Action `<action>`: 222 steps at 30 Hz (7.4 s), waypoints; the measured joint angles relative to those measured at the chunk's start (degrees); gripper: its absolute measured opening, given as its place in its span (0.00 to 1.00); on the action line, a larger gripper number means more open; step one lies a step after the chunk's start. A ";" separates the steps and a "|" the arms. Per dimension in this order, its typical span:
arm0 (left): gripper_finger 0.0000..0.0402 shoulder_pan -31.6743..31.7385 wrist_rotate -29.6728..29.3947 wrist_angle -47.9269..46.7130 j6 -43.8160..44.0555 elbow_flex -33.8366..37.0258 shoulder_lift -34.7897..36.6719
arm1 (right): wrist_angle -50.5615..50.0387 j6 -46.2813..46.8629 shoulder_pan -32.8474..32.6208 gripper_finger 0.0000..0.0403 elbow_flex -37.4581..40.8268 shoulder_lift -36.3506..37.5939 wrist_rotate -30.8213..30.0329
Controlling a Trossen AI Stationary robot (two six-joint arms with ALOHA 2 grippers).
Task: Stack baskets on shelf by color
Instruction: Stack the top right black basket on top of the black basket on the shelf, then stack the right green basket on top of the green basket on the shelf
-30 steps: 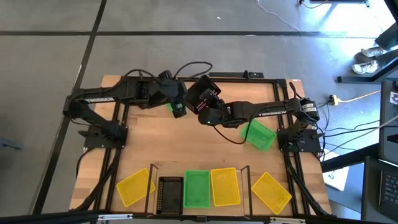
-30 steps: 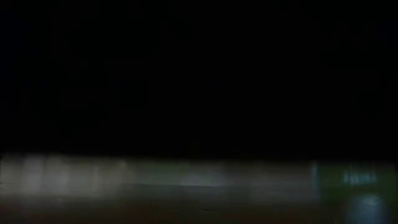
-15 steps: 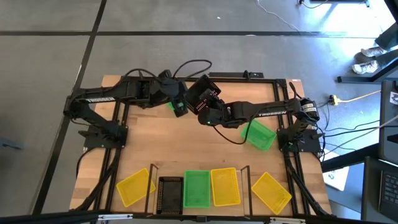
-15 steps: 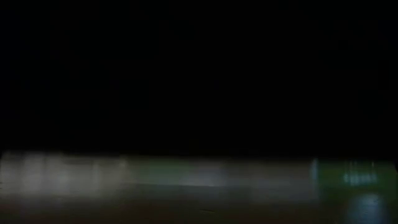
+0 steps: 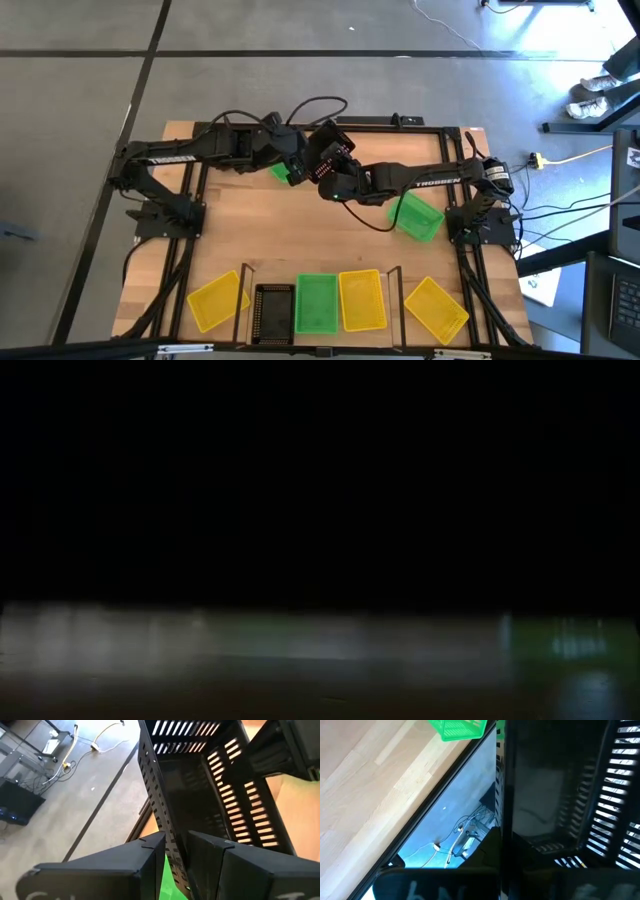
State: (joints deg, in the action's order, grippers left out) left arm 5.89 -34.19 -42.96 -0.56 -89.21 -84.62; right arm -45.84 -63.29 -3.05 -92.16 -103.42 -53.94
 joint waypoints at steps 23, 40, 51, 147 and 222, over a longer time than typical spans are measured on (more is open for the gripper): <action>0.01 1.03 1.02 0.08 0.42 0.00 -0.94 | 3.58 -1.78 0.04 0.05 -0.04 0.00 1.43; 0.00 0.85 2.22 -10.51 9.96 -0.07 -0.85 | 5.07 -3.01 -0.35 0.17 -0.02 0.00 1.23; 0.00 0.83 2.18 -14.13 13.95 -0.09 0.86 | 5.14 -2.69 -0.42 0.17 -0.02 0.00 -6.36; 0.00 -55.87 10.97 -13.34 132.72 -0.02 -8.20 | 6.91 24.50 1.77 0.17 0.00 26.71 81.13; 0.13 -49.47 10.38 -21.90 115.43 -0.07 -5.01 | -0.48 43.20 3.31 0.17 0.00 26.67 69.96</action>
State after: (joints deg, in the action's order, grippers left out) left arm -43.58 -23.80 -64.85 114.88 -89.27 -89.63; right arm -46.32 -20.08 0.26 -92.16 -76.75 16.02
